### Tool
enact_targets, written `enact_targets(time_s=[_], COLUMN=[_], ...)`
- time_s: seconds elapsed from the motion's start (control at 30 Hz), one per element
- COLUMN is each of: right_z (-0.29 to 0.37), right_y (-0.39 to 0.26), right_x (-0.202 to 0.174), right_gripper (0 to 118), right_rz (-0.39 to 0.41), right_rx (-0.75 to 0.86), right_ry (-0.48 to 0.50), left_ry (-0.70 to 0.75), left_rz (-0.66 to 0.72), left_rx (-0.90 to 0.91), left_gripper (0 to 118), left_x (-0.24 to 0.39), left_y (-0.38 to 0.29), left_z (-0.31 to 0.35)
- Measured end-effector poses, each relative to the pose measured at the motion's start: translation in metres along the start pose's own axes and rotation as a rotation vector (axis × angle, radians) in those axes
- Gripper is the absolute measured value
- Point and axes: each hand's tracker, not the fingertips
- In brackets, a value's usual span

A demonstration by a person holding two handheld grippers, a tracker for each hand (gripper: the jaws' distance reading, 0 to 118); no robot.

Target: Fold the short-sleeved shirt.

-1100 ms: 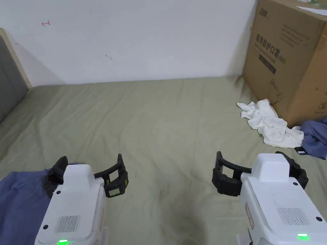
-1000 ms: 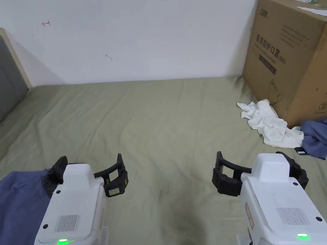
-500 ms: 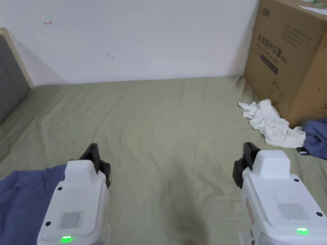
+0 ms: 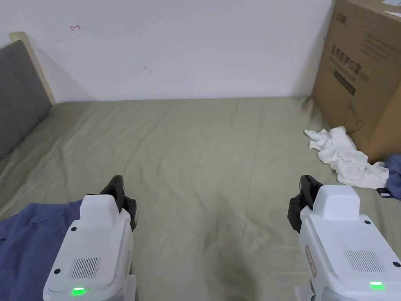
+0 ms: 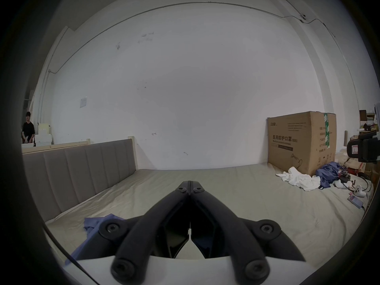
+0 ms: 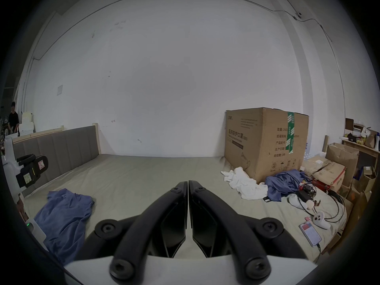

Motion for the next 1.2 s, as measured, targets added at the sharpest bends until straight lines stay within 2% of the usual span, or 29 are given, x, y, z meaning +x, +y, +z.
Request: enact_targets(time_s=[0.23,0.5,0.7,0.93,1.2], right_z=[-0.019,-0.029,-0.023,-0.015,-0.024], right_y=[0.011,0.018,0.016,0.015,0.017], right_x=[-0.059,-0.163,-0.225,-0.249,-0.233], right_gripper=[2,2,2,2,2], right_rz=[0.016,0.019,0.021,0.022,0.040], right_rx=[0.025,0.041,0.027,0.021,0.032], right_ry=[0.163,0.410,0.550,0.614,0.589], left_ry=[0.174,0.440,0.576,0.643,0.595], left_rz=[-0.002,-0.017,-0.002,0.016,0.023], left_rx=[-0.011,-0.037,-0.056,-0.075,-0.114], left_gripper=[0,0,0,0,0], left_x=[-0.066,-0.170,-0.224,-0.247,-0.245], left_y=[0.001,0.001,0.001,-0.003,-0.010], left_z=[0.025,0.081,0.126,0.152,0.141])
